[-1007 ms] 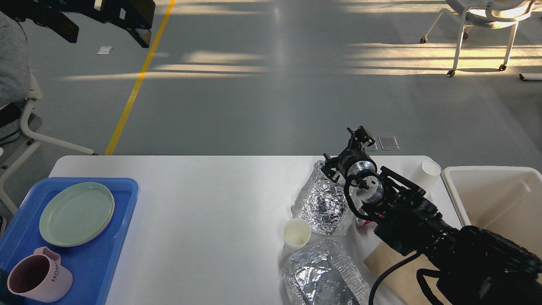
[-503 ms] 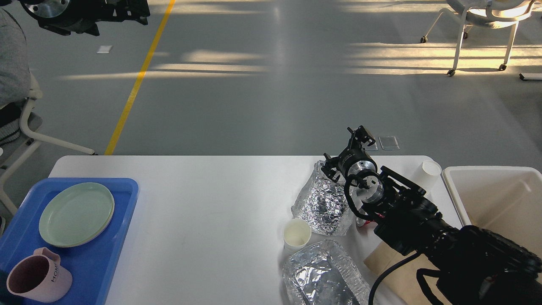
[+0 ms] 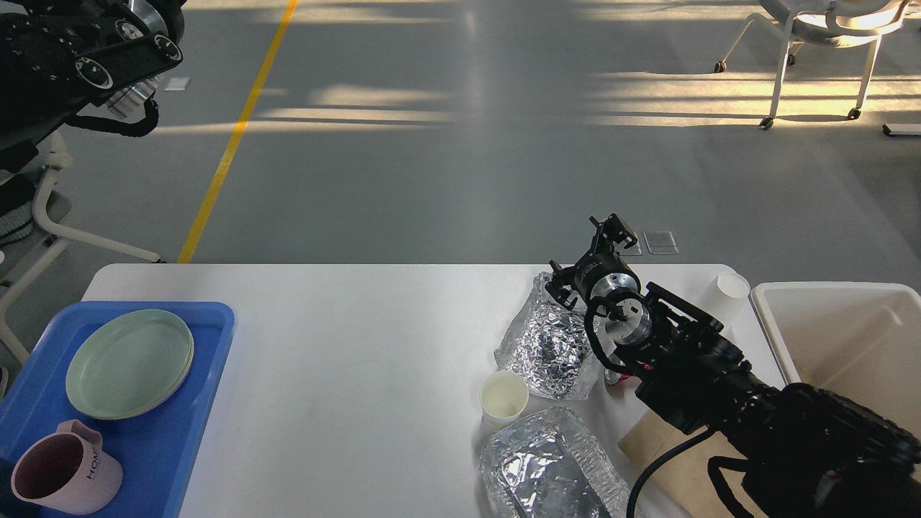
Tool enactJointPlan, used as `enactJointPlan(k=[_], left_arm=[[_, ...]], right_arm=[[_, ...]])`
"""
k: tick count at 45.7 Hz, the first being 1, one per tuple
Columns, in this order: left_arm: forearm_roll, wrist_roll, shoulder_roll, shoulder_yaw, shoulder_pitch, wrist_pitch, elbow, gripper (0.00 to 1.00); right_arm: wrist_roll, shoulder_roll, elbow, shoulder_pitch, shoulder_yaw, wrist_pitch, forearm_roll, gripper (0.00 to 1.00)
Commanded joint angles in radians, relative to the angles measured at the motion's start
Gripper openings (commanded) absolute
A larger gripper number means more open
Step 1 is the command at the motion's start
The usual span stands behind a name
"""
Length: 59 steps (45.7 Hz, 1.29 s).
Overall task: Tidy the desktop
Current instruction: 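Raise the open left gripper away from the tray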
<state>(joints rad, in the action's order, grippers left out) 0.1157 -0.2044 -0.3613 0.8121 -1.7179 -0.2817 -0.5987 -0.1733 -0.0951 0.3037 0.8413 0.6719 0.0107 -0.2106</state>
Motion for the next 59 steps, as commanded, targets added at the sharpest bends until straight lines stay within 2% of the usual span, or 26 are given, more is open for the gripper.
enactJointPlan(k=[1,7,18,27,30,38,44,51,55,57,59], left_arm=[[0.006,0.0,0.028,-0.134,0.09,-0.001,0.138,0.97],[0.012,0.013,0.038,-0.339,0.172,0.001,0.243,0.97],[-0.001,0.011,0.036,-0.828,0.257,0.001,0.283,0.97],[0.001,0.016,0.024,-1.001,0.296,0.026,0.283,0.98],[0.001,0.017,0.019,-1.056,0.31,0.059,0.283,0.98],[0.001,0.019,0.005,-1.102,0.343,0.162,0.287,0.99],[0.001,0.054,0.007,-1.104,0.362,0.165,0.289,0.99],[-0.001,0.056,0.018,-1.105,0.4,0.165,0.287,0.99],[0.004,0.06,0.018,-1.113,0.428,0.194,0.273,0.99],[0.004,0.075,0.018,-1.122,0.44,0.228,0.273,0.99],[0.007,0.114,0.018,-1.14,0.463,0.278,0.273,0.99]], right_arm=[[0.0,0.0,0.0,0.001,0.0,0.0,0.0,1.0],[0.0,0.0,0.0,0.001,0.0,0.0,-0.001,1.0],[0.0,0.0,0.0,-0.001,0.0,0.0,0.0,1.0],[0.0,0.0,0.0,0.001,0.0,0.0,0.0,1.0],[0.0,0.0,0.0,0.001,0.0,0.0,0.0,1.0],[0.0,0.0,0.0,-0.001,0.0,0.0,0.0,1.0],[0.0,0.0,0.0,-0.001,0.0,0.0,0.0,1.0],[0.0,0.0,0.0,0.001,0.0,0.0,0.0,1.0],[0.0,0.0,0.0,-0.001,0.0,0.0,0.0,1.0],[0.0,0.0,0.0,-0.001,0.0,0.0,0.0,1.0],[0.0,0.0,0.0,-0.001,0.0,0.0,0.0,1.0]])
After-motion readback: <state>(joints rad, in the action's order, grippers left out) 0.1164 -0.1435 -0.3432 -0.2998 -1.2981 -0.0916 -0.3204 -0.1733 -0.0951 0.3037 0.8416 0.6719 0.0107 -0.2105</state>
